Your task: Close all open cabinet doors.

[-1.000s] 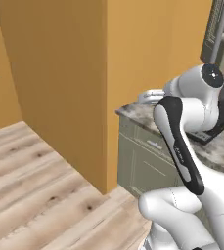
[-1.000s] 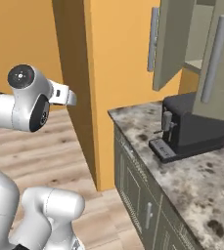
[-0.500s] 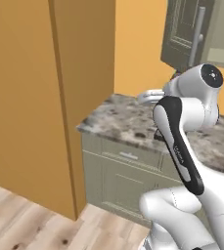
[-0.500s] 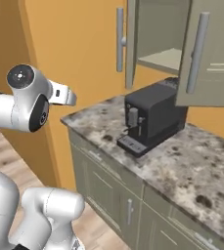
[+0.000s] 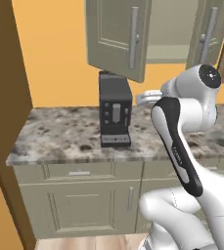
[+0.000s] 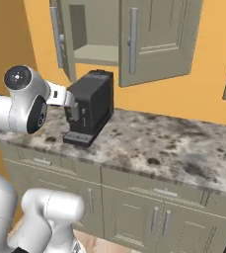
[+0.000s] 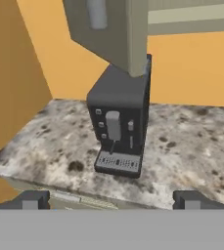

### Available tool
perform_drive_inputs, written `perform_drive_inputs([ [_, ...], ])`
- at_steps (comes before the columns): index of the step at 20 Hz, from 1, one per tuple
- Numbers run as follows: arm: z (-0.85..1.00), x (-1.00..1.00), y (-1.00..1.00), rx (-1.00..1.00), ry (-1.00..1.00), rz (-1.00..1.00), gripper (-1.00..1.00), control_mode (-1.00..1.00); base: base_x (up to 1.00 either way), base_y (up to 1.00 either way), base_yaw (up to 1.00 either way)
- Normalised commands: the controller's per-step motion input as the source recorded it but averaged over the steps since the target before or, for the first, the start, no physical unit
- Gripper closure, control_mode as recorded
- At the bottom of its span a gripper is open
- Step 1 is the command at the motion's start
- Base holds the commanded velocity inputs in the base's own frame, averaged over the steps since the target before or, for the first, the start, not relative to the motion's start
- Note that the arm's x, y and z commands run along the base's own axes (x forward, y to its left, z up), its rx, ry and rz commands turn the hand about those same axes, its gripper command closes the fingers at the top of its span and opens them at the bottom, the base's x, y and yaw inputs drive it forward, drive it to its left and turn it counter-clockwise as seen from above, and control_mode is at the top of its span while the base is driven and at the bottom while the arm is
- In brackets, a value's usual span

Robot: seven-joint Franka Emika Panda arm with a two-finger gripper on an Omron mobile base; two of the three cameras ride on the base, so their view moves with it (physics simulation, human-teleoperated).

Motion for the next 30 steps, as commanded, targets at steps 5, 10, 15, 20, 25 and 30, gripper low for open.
perform_drive_inputs([
  [5,0.0,0.0,0.0,0.0,0.0,0.0,-1.0,1.0,0.0,0.07,-0.57],
  [10,0.0,0.0,0.0,0.0,0.0,0.0,-1.0,1.0,0.1,0.18,-0.14],
  [15,0.0,0.0,0.0,0.0,0.0,0.0,-1.0,1.0,0.3,0.3,0.0],
  [20,0.0,0.0,0.0,0.0,0.0,0.0,-1.0,1.0,0.31,0.34,0.0],
  [25,0.0,0.0,0.0,0.0,0.0,0.0,-1.0,1.0,0.38,0.03,-0.03],
  [30,0.0,0.0,0.0,0.0,0.0,0.0,-1.0,1.0,0.43,0.01,-0.01],
])
